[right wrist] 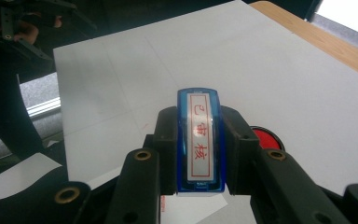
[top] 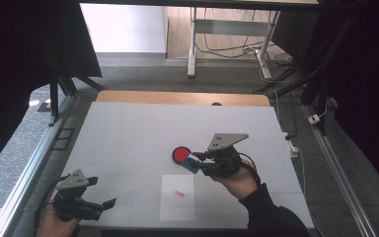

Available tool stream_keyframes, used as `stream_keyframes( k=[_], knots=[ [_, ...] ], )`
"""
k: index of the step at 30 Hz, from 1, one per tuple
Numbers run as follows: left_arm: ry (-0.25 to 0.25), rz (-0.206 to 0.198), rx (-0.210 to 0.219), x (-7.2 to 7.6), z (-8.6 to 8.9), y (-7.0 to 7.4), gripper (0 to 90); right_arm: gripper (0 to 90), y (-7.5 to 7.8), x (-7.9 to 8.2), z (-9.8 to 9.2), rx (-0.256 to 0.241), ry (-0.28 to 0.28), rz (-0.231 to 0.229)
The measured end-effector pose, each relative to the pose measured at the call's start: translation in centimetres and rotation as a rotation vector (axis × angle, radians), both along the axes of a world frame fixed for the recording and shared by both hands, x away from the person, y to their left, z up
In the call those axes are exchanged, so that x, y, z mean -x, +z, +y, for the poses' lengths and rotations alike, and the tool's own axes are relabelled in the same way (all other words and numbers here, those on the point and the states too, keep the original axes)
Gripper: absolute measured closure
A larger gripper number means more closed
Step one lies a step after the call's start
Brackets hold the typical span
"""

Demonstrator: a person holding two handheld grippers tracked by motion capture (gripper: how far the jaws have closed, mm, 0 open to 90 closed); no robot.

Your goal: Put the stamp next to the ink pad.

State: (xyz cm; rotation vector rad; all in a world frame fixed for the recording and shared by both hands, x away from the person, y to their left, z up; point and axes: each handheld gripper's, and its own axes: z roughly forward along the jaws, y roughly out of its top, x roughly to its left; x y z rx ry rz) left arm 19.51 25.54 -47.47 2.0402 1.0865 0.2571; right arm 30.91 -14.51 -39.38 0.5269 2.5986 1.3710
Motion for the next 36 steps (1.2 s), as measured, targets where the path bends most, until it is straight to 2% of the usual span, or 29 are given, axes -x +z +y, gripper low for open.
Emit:
stream_keyframes(
  k=[5,9,30,34,36],
  knots=[
    [0.010,0.015,-0.034,-0.2,-0.3,-0.1,0.3,69.7,-0.1,-0.3,-0.5,0.010,-0.025,-0.006],
    [-0.004,0.028,-0.053,-0.3,-0.5,-0.1,0.5,69.8,-0.3,-0.6,-1.1,0.020,-0.052,-0.004],
    [0.000,0.045,-0.025,-0.5,-0.2,-0.2,1.3,69.7,-1.4,-2.5,-4.0,0.080,-0.188,-0.035],
    [0.001,0.045,-0.024,-0.5,-0.2,-0.2,1.4,69.7,-1.8,-2.9,-4.7,0.110,-0.219,-0.053],
    [0.000,0.046,-0.023,-0.5,-0.2,-0.2,1.4,69.7,-2.0,-3.2,-5.2,0.114,-0.223,-0.047]
  ],
)
